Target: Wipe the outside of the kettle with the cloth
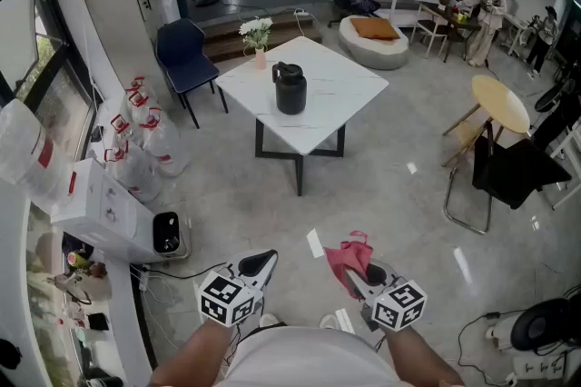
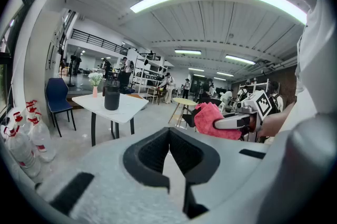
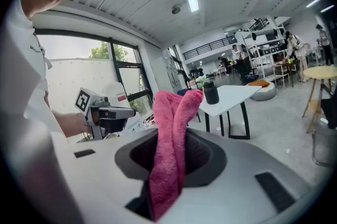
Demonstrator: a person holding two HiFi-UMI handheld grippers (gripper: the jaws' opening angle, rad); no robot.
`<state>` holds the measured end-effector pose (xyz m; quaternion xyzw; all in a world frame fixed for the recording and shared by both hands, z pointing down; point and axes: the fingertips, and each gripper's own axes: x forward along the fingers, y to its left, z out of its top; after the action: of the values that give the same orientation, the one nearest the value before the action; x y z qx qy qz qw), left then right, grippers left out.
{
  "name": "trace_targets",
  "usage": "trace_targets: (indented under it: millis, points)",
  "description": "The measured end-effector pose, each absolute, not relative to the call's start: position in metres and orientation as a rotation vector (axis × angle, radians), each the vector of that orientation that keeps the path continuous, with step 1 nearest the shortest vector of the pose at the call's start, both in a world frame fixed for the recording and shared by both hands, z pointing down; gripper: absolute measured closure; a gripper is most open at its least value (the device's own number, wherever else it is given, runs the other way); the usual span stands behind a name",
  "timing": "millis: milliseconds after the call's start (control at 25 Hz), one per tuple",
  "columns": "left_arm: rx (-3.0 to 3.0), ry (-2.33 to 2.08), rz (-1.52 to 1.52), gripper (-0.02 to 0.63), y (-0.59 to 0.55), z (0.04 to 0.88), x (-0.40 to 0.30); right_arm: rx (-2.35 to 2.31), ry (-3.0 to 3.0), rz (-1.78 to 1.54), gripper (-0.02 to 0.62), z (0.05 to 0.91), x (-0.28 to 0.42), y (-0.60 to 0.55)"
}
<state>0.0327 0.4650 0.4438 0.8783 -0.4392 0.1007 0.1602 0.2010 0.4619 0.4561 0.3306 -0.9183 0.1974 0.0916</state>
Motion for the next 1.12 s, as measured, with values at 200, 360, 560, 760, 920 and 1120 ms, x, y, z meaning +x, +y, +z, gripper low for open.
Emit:
trace_targets:
  millis: [200, 360, 560, 760, 920, 1120]
  points:
    - [2.507, -1.255, 0.285, 0.606, 0.468, 0.445, 0.025, 0.972, -2.732, 0.583, 0.491, 0.456, 0.192, 0.467]
    - [2.515, -1.252, 0.284, 0.606, 0.467, 0.445, 0.024, 0.978, -2.727, 0.58, 0.492, 0.457, 0.191, 0.464]
    - [2.506, -1.25, 0.287, 0.606, 0.468, 0.445, 0.019, 0.934, -2.744, 0.571, 0.489, 0.452, 0.182, 0.469]
    - [2.499, -1.244, 0.265, 0.606, 0.47, 0.448, 0.011, 0.893, -2.744, 0.592, 0.486, 0.455, 0.168, 0.477]
    - [2.513, -1.236, 0.254, 0.606, 0.47, 0.448, 0.0, 0.901, -2.722, 0.589, 0.492, 0.458, 0.157, 0.477]
    - [2.512, -1.243, 0.249, 0.606, 0.472, 0.448, -0.026, 0.911, -2.707, 0.602, 0.492, 0.46, 0.134, 0.478]
